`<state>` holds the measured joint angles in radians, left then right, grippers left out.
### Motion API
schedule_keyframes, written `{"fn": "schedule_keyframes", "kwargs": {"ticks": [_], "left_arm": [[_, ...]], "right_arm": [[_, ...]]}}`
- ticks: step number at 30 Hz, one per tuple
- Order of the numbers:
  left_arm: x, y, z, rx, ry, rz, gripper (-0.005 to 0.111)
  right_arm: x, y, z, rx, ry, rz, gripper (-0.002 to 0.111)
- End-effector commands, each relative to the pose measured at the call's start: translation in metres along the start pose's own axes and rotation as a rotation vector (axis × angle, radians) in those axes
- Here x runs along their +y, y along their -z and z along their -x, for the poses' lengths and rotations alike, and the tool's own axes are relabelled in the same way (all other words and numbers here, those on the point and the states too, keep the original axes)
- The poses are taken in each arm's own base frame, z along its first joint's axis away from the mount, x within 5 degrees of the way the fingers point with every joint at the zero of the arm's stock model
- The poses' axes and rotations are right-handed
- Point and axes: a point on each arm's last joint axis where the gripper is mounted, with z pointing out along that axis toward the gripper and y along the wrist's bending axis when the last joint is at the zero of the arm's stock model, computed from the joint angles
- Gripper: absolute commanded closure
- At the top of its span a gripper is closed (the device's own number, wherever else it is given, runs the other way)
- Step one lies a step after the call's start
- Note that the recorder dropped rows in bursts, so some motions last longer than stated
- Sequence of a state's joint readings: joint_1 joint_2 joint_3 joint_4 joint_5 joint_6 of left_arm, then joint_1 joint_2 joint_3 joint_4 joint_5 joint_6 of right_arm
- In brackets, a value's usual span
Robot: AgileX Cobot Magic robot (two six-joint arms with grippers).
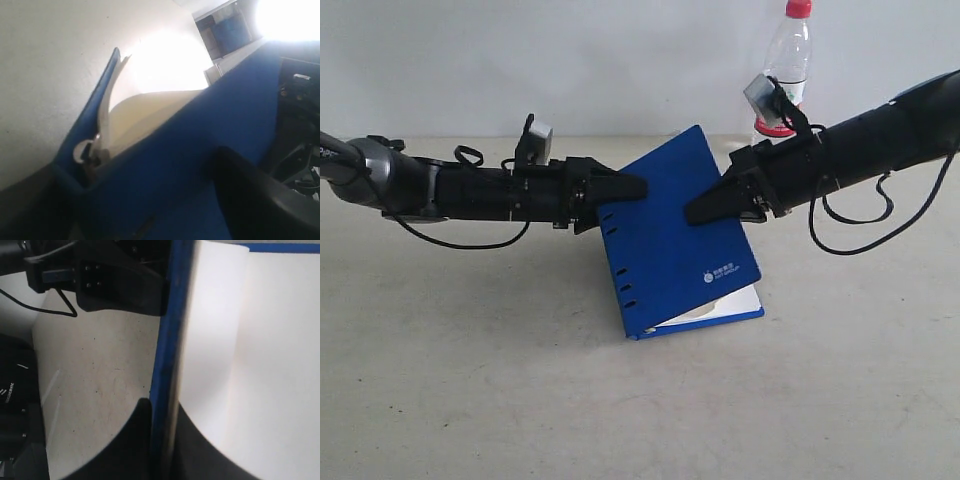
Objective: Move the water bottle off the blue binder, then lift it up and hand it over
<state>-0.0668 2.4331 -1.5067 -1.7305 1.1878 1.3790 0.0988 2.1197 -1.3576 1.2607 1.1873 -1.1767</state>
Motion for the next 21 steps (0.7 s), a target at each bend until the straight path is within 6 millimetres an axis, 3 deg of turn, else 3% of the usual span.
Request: {"fn": "schedule_keyframes", "kwargs": {"ticks": [1, 5, 9, 11, 16, 18, 21], "left_arm": [[-0.008, -0.006, 0.001, 0.002, -0.051, -0.046, 0.045], [-0.007, -0.007, 0.000, 0.003, -0.040, -0.046, 0.066], [-0.007, -0.007, 0.000, 0.003, -0.041, -0.046, 0.102], [-0.007, -0.007, 0.000, 0.003, -0.043, -0.046, 0.102], [-0.005, -0.003, 0.002, -0.005, -0.080, -0.041, 0.102], [-0.003, 0.002, 0.004, -0.015, -0.083, -0.034, 0.102], [0.002, 0.014, 0.010, -0.041, -0.080, -0.018, 0.102]], "right_arm": [[0.009, 0.003, 0.004, -0.022, 0.008, 0.040, 0.108], [0.008, 0.003, 0.002, 0.004, -0.003, 0.029, 0.108], [0.002, 0.003, 0.000, 0.025, -0.039, -0.035, 0.104], [0.001, 0.003, -0.001, 0.041, -0.025, -0.054, 0.092], [-0.004, 0.004, -0.003, 0.065, -0.020, -0.112, 0.039], [-0.007, 0.004, -0.004, 0.068, -0.034, -0.135, 0.033], [-0.010, 0.005, -0.007, 0.103, -0.034, -0.171, 0.036]]}}
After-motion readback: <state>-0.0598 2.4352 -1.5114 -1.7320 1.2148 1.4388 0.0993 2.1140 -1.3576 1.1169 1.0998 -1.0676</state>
